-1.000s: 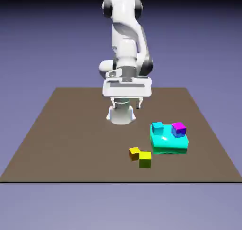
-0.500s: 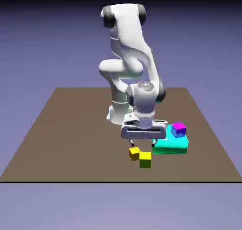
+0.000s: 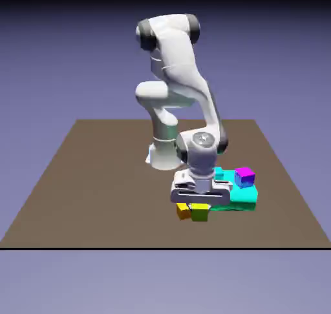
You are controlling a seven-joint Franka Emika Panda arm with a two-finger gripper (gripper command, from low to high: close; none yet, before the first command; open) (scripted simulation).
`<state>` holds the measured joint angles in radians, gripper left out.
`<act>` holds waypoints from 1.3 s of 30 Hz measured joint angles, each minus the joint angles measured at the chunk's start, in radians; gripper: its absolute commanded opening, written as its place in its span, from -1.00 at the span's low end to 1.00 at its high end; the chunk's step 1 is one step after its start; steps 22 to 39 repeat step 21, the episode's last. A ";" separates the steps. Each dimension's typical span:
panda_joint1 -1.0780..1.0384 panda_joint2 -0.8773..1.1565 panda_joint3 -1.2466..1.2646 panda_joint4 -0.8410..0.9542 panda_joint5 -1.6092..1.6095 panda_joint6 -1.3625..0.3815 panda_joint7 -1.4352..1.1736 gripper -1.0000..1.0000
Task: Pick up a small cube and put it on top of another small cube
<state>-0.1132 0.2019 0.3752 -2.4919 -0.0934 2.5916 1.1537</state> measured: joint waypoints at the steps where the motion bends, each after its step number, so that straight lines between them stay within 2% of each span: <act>1: 0.035 -0.036 0.010 -0.001 0.020 -0.032 -0.035 -1.00; 11: 0.387 -0.399 0.110 -0.012 0.221 -0.357 -0.384 -1.00; 13: 0.391 -0.403 0.112 -0.012 0.223 -0.361 -0.388 -1.00; 17: 0.394 -0.277 0.114 -0.070 0.157 -0.187 -0.337 -1.00; 18: 0.395 -0.252 0.114 -0.082 0.144 -0.153 -0.326 1.00; 21: 0.394 -0.283 0.114 -0.067 0.157 -0.196 -0.337 1.00; 39: 0.394 -0.283 0.114 -0.067 0.157 -0.196 -0.337 1.00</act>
